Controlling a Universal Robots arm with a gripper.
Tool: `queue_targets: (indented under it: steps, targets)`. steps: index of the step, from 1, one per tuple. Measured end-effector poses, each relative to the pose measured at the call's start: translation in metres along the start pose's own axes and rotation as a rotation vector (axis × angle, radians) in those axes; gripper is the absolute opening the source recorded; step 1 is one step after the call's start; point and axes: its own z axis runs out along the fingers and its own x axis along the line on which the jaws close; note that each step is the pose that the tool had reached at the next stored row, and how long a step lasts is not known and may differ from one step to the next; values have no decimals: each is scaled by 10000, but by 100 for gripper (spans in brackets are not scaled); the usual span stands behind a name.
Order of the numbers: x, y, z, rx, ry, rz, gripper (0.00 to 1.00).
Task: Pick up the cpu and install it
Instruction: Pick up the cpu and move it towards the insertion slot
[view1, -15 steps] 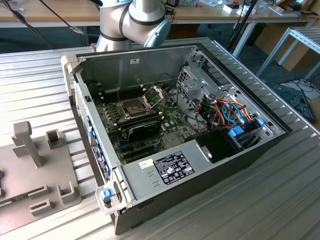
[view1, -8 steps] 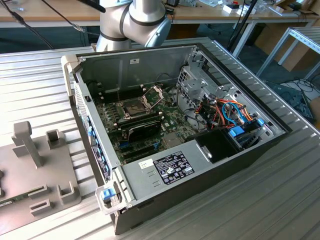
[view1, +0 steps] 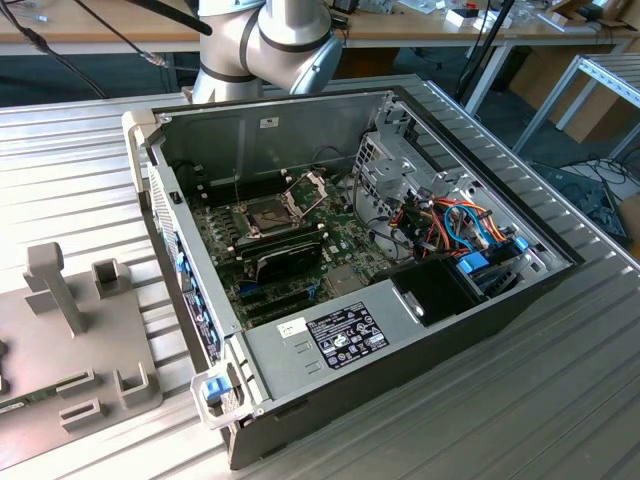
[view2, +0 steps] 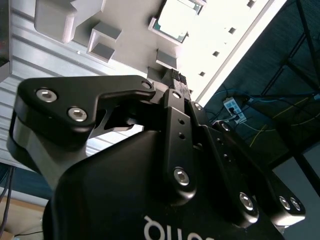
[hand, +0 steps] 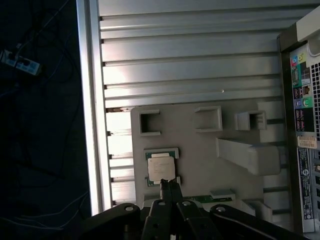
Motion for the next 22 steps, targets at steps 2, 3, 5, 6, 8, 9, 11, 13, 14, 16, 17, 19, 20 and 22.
queue_targets:
  steps: [2,3,5,6,8,9,11,13,14,16,17,19,20,22]
  targets:
    - [0,0,0,0,0,0,11]
    - [0,0,0,0,0,0,11]
    - [1,0,0,0,1,0,11]
    - [1,0,0,0,0,1,11]
    - [2,0,1,0,0,1,11]
    - [2,0,1,0,0,0,11]
    - [4,0,2,0,0,1,48]
    - [4,0,2,0,0,0,48]
    - [5,0,2,0,0,1,48]
    - [5,0,2,0,0,0,48]
    - [5,0,2,-1,0,0,48]
    - [6,0,2,0,0,0,48]
    - [6,-1,3,0,0,1,48]
    - [6,-1,15,-1,-1,1,48]
